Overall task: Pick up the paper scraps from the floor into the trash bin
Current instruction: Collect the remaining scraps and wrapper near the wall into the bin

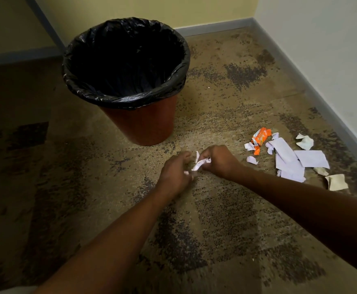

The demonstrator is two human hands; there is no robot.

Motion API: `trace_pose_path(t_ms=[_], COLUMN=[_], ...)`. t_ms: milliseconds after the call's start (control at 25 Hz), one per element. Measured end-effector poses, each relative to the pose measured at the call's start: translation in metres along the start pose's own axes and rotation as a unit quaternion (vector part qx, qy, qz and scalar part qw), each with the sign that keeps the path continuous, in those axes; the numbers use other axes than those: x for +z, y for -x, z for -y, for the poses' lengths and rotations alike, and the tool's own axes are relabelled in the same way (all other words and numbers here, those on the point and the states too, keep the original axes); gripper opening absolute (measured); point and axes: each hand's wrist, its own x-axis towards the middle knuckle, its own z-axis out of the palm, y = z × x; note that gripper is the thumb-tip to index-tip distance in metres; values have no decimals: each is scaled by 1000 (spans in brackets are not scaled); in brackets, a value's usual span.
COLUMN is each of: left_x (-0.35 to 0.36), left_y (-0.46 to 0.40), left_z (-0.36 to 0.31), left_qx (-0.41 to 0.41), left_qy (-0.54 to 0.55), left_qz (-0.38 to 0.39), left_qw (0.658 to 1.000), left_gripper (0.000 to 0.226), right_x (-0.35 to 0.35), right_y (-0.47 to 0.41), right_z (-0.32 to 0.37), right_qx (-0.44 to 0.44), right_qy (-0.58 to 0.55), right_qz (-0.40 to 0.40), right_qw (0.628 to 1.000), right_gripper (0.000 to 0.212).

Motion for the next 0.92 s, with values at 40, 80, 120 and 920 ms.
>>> trace_pose_path(t_ms=[40, 80, 120, 920], left_x=[-7, -16, -25, -218], left_y=[-2, -4, -5, -58], left_z=[-12, -26, -37, -86], left_qx=[18, 43, 71, 157], left_qy=[20, 38, 47, -198], left_qz=[-13, -32, -55, -266], left_qw=[1000, 998, 995, 930], left_gripper=[69, 68, 66, 41], right_x=[-7, -18, -31, -122], right_y=[0, -1, -3, -120], right_z=[11, 23, 35, 184], right_qx=[-4, -10, -19, -185], right_qy=[-24, -42, -50, -6], right_qz=[-8, -22, -43, -195], right_qw=[1000, 999, 998, 963], right_gripper=[15, 16, 15, 31])
